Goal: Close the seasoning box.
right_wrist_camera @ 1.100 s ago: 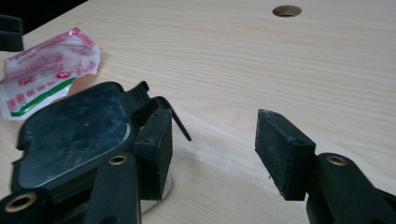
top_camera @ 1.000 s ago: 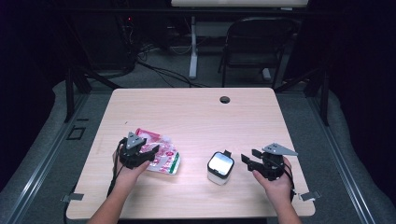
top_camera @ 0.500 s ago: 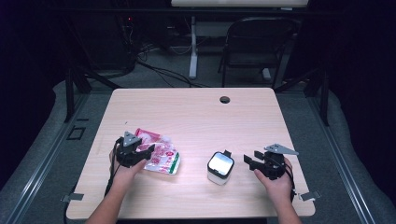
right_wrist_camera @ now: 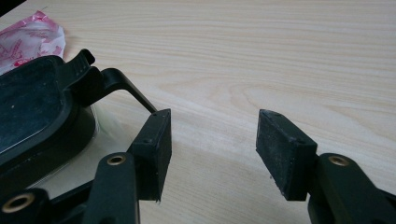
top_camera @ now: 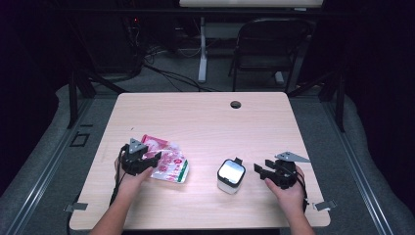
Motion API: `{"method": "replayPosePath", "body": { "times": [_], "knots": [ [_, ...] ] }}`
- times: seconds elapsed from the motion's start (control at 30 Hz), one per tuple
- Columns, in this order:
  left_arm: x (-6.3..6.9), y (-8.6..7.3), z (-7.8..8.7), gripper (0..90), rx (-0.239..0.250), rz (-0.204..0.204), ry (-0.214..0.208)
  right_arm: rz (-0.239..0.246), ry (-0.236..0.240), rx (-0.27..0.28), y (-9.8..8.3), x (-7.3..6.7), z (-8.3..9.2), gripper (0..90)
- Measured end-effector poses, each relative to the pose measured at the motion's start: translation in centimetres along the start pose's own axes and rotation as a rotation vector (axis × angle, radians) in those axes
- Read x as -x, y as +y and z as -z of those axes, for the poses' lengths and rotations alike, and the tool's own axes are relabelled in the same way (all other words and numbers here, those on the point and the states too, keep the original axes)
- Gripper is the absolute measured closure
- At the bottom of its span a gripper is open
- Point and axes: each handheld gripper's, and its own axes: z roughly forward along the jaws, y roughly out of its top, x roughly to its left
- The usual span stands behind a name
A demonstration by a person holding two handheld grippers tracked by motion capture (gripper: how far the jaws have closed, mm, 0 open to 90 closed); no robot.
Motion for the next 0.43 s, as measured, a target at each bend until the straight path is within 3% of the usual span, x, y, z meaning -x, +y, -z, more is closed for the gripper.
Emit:
{"method": "replayPosePath", "body": {
  "times": [0.43],
  "knots": [
    [-0.07, -0.03, -0.03, 39.1, 0.004, 0.001, 0.001, -0.009, 0.008, 0.001, -0.01, -0.05, -0.08, 44.5]
  ]
}}
